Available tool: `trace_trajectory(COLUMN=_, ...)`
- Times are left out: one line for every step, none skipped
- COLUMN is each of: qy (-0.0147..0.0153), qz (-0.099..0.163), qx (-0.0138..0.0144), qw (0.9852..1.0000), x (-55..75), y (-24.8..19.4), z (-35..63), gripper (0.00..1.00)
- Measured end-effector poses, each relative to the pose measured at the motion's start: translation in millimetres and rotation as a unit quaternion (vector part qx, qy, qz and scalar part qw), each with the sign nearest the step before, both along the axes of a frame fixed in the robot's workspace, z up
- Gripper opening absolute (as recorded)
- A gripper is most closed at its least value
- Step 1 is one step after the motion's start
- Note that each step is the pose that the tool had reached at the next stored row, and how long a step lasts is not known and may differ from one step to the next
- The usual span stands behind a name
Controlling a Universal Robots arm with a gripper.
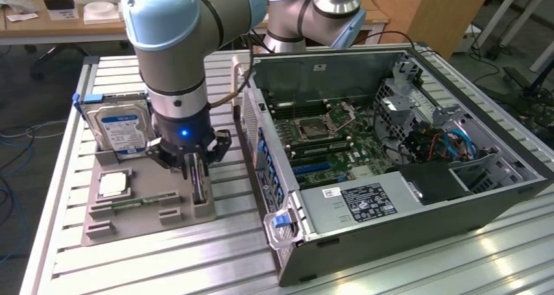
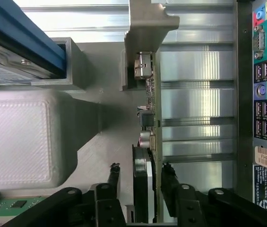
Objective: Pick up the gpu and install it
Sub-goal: 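Pick up the gpu and move the gpu toward the slot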
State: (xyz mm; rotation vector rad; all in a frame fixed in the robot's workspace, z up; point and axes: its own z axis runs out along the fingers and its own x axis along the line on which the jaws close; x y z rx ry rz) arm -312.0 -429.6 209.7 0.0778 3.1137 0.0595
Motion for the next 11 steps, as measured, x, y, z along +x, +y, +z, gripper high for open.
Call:
trace_trajectory(qy=-0.0001, qz=0.0, qx=0.0, qw=1.0, x=0.2, y=0.0, z=-0.1, gripper=0.49)
trace_trajectory(qy=0.0, qz=0.0, qx=0.0, qw=1.0, x=0.3, y=0.0, z=-0.1, gripper=0.42)
trace_trajectory(qy=0.0, qz=0.0, qx=-0.0001, qw=1.0, x=0.4, y=0.0, z=0.0, gripper=0.42)
trace_trajectory(qy=0.0, qz=0.0, qx=0.0, qw=1.0, x=0.9, y=0.0, z=0.0, gripper=0.42)
trace_trajectory(qy=0.0, qz=0.0, qx=0.0, qw=1.0, x=1.8, y=0.0, z=-0.1, gripper=0.42)
trace_trajectory(qy=0.0, qz=0.0, qx=0.0, qw=1.0, x=2.3, y=0.0, z=-0.1, gripper=0.42)
trace_trajectory(qy=0.0, qz=0.0, qx=0.0, qw=1.0, x=2.4, y=0.0, z=-0.1, gripper=0.42)
trace_trajectory(qy=0.0, qz=0.0, qx=0.0, qw=1.0, x=2.5, y=0.0, z=-0.1, gripper=0.42)
trace_trajectory(qy=0.0, qz=0.0, qx=0.0, qw=1.0, x=2.5, y=0.0, z=-0.1, gripper=0.42)
trace_trajectory(qy=0.0, qz=0.0, qx=0.0, qw=1.0, x=2.6, y=0.0, z=-0.1, gripper=0.42)
trace_trajectory(qy=0.0, qz=0.0, qx=0.0, qw=1.0, x=2.7, y=0.0, z=-0.1, gripper=0.4)
